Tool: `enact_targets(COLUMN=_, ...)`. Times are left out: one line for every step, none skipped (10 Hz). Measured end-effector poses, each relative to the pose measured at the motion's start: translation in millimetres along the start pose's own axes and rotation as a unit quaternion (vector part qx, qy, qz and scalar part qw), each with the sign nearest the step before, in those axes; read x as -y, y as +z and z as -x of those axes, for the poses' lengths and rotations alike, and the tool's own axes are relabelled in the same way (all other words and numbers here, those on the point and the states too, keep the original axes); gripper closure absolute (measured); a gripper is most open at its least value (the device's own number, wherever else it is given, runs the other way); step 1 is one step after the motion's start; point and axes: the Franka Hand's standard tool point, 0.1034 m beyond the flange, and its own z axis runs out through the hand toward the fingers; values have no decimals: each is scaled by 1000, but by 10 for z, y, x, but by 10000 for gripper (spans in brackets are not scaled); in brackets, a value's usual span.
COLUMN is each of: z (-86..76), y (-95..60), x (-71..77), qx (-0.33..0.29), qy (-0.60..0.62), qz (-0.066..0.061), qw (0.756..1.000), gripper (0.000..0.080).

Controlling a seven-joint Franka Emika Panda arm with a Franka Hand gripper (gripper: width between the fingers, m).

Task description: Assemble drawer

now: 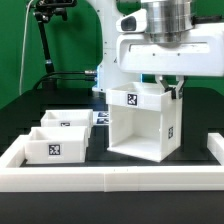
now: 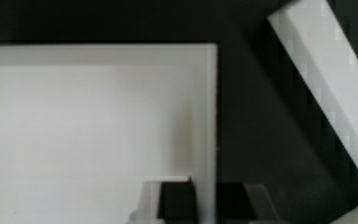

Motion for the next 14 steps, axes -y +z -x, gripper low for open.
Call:
enact_targets(z=-74, y=-11, x=46, qx=-2, qy=15, qz=-6, qw=1000, gripper=762)
enact_targets(z=-60, y=-9, x=47, qx=-2, qy=11, qz=-5, qw=1000, gripper=762)
enact_targets(z=-54, y=-8, x=51, qx=-2, qy=14, qz=-5, qw=1000, gripper=762)
enact_targets(z=-53, y=-7, x=52, qx=-2, qy=13, qz=-5, qw=1000, gripper=762)
enact_targets(z=-51, y=-7, x=55, qx=-2, qy=20, qz=-5, qw=1000, gripper=762)
enact_targets(z=-44, y=-6, x=64, qx=-1, qy=50, qz=-6, qw=999, gripper=762)
enact_targets(z=-36, y=-4, x=72, qx=0, qy=68, qz=-7, qw=998, gripper=762)
enact_targets(z=-37, y=-2, x=92, qx=1, qy=122, qz=-12, qw=992, gripper=762)
enact_targets(z=-77, y=0, x=127, qx=-1, qy=185, qz=-24, qw=982, gripper=762)
enact_targets(z=-132, y=-6, x=146, qx=-2, qy=207, qz=-30, qw=978, gripper=762)
enact_targets(z=-207, y=-15, x=165, qx=1, qy=221, qz=-35, qw=975, gripper=762)
enact_targets(z=-254, y=-19, x=210, qx=6, qy=229, qz=-37, qw=973, gripper=762)
enact_targets(z=-272, y=-26, x=258, qx=12, qy=229, qz=-34, qw=973, gripper=762)
enact_targets(z=-269, y=-21, x=259, qx=11, qy=226, qz=-35, qw=974, gripper=762)
